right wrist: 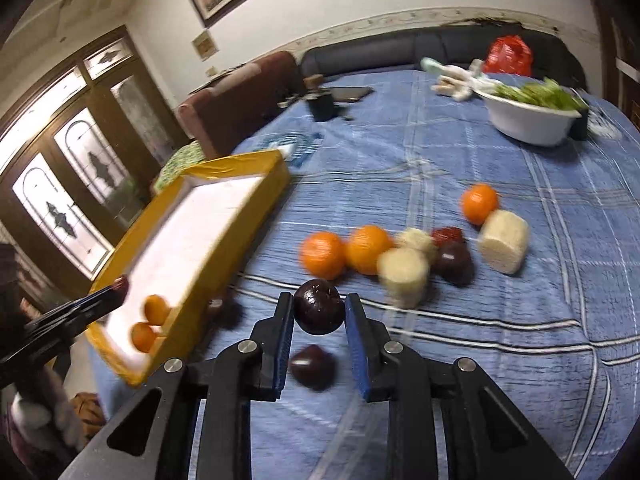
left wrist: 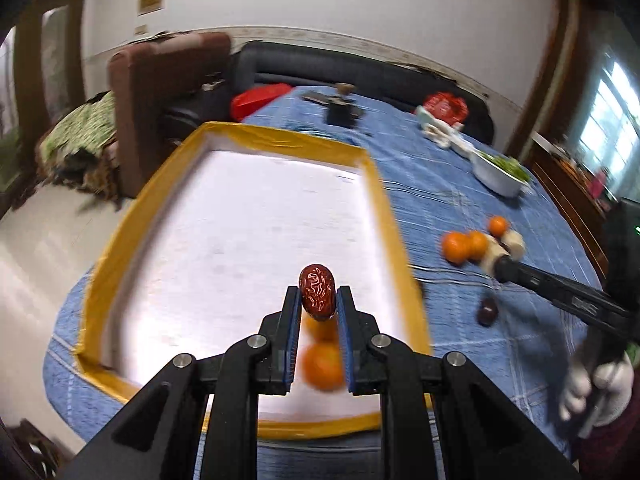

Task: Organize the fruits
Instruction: 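Carry the date and plum over the tray and release both into it, then grasp a white yam piece with the right gripper while the left gripper grasps a dark plum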

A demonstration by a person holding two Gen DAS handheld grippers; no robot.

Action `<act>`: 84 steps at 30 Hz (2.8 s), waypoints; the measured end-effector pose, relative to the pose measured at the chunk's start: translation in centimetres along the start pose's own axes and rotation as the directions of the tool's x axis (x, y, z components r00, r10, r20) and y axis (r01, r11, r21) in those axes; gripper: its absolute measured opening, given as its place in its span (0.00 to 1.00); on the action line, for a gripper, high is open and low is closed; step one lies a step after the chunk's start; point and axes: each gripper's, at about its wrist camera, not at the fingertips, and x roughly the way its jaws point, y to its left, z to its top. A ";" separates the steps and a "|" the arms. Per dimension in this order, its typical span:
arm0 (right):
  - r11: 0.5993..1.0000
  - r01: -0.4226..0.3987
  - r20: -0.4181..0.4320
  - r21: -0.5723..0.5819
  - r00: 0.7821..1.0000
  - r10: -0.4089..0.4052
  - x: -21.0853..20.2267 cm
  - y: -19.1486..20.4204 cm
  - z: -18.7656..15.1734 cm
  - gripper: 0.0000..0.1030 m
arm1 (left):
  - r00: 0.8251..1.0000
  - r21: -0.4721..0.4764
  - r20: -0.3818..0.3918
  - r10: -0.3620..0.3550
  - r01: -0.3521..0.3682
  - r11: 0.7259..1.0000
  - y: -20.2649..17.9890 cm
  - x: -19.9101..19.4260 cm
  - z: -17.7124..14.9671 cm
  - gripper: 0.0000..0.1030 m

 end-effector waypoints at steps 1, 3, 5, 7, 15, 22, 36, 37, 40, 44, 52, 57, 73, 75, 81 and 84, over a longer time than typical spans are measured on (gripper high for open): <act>1.000 -0.015 -0.005 -0.019 1.000 0.014 0.0 1.1 0.2 0.28 | 1.000 -0.023 0.003 0.014 -0.014 1.000 1.0 0.0 0.0 0.17; 0.997 -0.049 -0.019 -0.057 0.999 0.048 0.2 3.4 0.4 0.28 | 1.000 -0.052 0.001 0.026 -0.026 0.998 2.1 0.1 0.0 0.17; 0.991 -0.086 -0.032 -0.101 0.996 0.083 0.5 6.1 0.5 0.28 | 0.999 -0.082 -0.009 0.044 -0.044 0.996 3.4 0.4 0.0 0.17; 0.983 -0.125 -0.050 -0.138 0.992 0.119 1.0 8.5 0.5 0.28 | 0.999 -0.105 -0.017 0.051 -0.052 0.993 4.5 0.7 0.0 0.17; 0.949 -0.226 -0.151 -0.218 0.969 0.196 4.7 15.4 -0.3 0.28 | 0.998 -0.183 -0.036 0.051 -0.057 0.981 7.5 1.5 -0.5 0.17; 0.924 -0.237 -0.200 -0.299 0.963 0.182 7.6 19.1 -1.6 0.29 | 1.000 -0.240 0.002 0.009 -0.009 0.971 9.1 0.4 -0.4 0.29; 0.927 -0.226 -0.208 -0.298 0.964 0.168 8.8 19.6 -2.5 0.35 | 0.998 -0.298 0.062 0.018 0.001 0.955 10.1 -2.3 -0.4 0.63; 0.929 -0.225 -0.200 -0.292 0.965 0.171 8.3 19.4 -2.4 0.38 | 0.998 -0.295 0.060 0.014 0.004 0.955 10.1 -2.3 -0.5 0.65; 0.943 -0.212 -0.163 -0.258 0.971 0.173 6.7 17.6 -2.3 0.44 | 0.999 -0.280 0.048 -0.001 0.014 0.960 9.3 -2.3 -0.4 0.65; 0.967 -0.174 -0.111 -0.188 0.982 0.156 4.3 14.1 -2.2 0.45 | 0.998 -0.242 0.057 -0.017 0.030 0.970 7.6 -3.3 -0.1 0.67; 1.000 0.027 -0.019 0.013 0.999 -0.027 -1.7 0.8 -2.1 0.47 | 0.994 -0.130 0.085 -0.066 0.077 0.988 2.1 -4.5 0.4 0.76; 0.987 0.130 -0.023 0.096 0.991 -0.129 -3.4 -5.5 -1.2 0.46 | 0.992 -0.015 0.036 -0.123 0.124 0.992 -3.3 -2.9 0.5 0.76; 0.994 0.084 -0.055 0.072 0.995 -0.080 3.4 -5.5 1.1 0.47 | 0.981 0.242 -0.110 -0.159 0.181 0.953 -13.7 2.1 -1.3 0.65; 0.994 0.071 -0.049 0.081 0.997 -0.067 3.3 -5.9 1.0 0.34 | 0.977 0.257 -0.137 -0.161 0.192 0.947 -14.9 3.3 -1.4 0.65; 0.997 0.026 -0.014 0.074 1.000 -0.025 1.8 -5.8 1.1 0.32 | 0.970 0.336 -0.187 -0.155 0.211 0.918 -18.2 6.5 -1.5 0.53; 0.997 0.017 0.009 0.081 1.000 -0.018 1.2 -6.1 1.3 0.32 | 0.972 0.383 -0.206 -0.114 0.187 0.905 -19.1 8.2 -1.9 0.53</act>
